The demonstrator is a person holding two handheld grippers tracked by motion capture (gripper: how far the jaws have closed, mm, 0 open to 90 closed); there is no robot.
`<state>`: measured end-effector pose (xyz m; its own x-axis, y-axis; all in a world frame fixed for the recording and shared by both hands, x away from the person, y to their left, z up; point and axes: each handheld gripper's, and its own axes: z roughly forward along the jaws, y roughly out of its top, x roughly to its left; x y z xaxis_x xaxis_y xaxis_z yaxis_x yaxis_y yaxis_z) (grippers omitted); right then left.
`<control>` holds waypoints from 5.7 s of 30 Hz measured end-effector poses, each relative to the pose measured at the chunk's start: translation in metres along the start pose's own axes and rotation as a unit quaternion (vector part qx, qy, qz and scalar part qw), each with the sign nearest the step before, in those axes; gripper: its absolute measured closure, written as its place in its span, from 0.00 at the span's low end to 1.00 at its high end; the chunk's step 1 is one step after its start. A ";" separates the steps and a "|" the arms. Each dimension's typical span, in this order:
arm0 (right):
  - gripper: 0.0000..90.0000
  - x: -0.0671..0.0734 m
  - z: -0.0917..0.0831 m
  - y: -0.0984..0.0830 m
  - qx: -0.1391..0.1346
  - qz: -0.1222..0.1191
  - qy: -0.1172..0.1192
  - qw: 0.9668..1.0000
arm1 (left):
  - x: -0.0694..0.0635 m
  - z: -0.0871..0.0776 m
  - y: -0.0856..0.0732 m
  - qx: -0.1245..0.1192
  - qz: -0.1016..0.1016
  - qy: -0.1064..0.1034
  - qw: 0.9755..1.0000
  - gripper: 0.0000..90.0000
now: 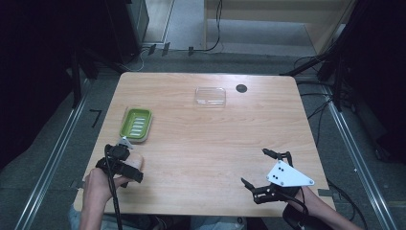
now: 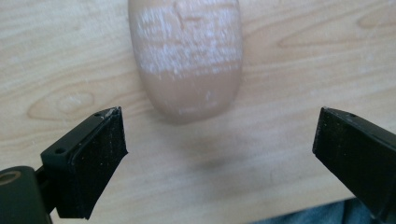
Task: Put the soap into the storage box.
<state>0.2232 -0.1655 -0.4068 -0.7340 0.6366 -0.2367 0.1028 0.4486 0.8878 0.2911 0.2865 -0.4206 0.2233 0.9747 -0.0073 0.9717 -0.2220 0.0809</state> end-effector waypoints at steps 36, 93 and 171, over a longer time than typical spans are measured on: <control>0.00 -0.001 -0.001 0.000 -0.002 0.001 -0.001 1.000 | 0.006 0.024 0.032 -0.003 -0.028 0.012 1.000 0.28; 0.00 -0.001 -0.001 0.000 -0.003 0.002 -0.001 1.000 | 0.009 0.002 0.031 -0.017 -0.002 0.026 1.000 0.37; 0.00 -0.002 -0.001 -0.001 -0.005 0.007 -0.002 1.000 | 0.026 -0.042 0.106 0.004 0.011 0.018 1.000 0.37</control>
<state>0.2236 -0.1675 -0.4070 -0.7295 0.6459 -0.2252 0.1075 0.4333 0.8948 0.3963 0.2889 -0.3703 0.2416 0.9699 0.0307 0.9672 -0.2432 0.0735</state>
